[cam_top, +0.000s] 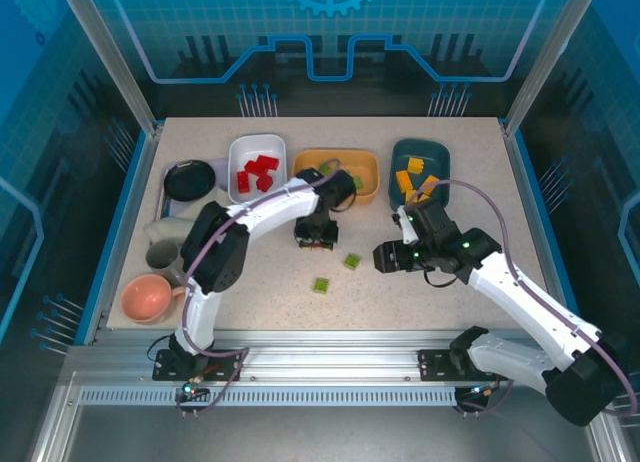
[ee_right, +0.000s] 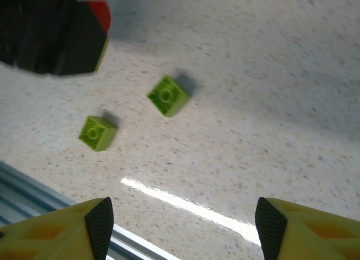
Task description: Sort the legos into containers by color
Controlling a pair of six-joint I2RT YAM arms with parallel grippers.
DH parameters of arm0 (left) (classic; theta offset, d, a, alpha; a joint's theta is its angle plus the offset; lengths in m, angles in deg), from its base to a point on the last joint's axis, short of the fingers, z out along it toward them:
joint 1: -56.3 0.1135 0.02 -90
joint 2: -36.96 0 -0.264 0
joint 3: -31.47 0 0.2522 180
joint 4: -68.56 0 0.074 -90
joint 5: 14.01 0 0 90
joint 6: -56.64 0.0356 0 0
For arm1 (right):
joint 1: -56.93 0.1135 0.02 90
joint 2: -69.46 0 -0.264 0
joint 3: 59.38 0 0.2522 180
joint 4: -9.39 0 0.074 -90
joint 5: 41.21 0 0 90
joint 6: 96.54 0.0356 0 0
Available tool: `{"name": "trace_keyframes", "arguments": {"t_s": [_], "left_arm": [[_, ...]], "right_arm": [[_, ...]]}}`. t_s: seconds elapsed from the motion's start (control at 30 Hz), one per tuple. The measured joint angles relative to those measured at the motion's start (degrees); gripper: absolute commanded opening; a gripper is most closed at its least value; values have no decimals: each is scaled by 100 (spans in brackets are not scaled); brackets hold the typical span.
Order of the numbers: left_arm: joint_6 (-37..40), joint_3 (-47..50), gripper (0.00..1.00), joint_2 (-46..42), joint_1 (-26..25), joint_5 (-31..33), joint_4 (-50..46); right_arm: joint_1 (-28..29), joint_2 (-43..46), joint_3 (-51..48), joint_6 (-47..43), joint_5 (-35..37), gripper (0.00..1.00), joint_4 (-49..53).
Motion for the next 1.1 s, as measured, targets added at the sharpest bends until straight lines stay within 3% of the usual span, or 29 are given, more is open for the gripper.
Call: {"name": "trace_keyframes", "arguments": {"t_s": [0.27, 0.5, 0.77, 1.1], "left_arm": [[339, -981, 33, -256, 1473, 68, -48], [614, -2310, 33, 944, 2371, 39, -133], [767, -2765, 39, 1989, 2682, -118, -247], [892, -2771, 63, 2002, 2673, -304, -269]], "right_arm": [[568, -1550, 1279, -195, -286, 71, -483], [579, -3224, 2887, -348, -811, 70, -570], [579, -3958, 3403, -404, -1104, 71, -413], [584, -4081, 3407, -562, -1093, 71, -258]]}}
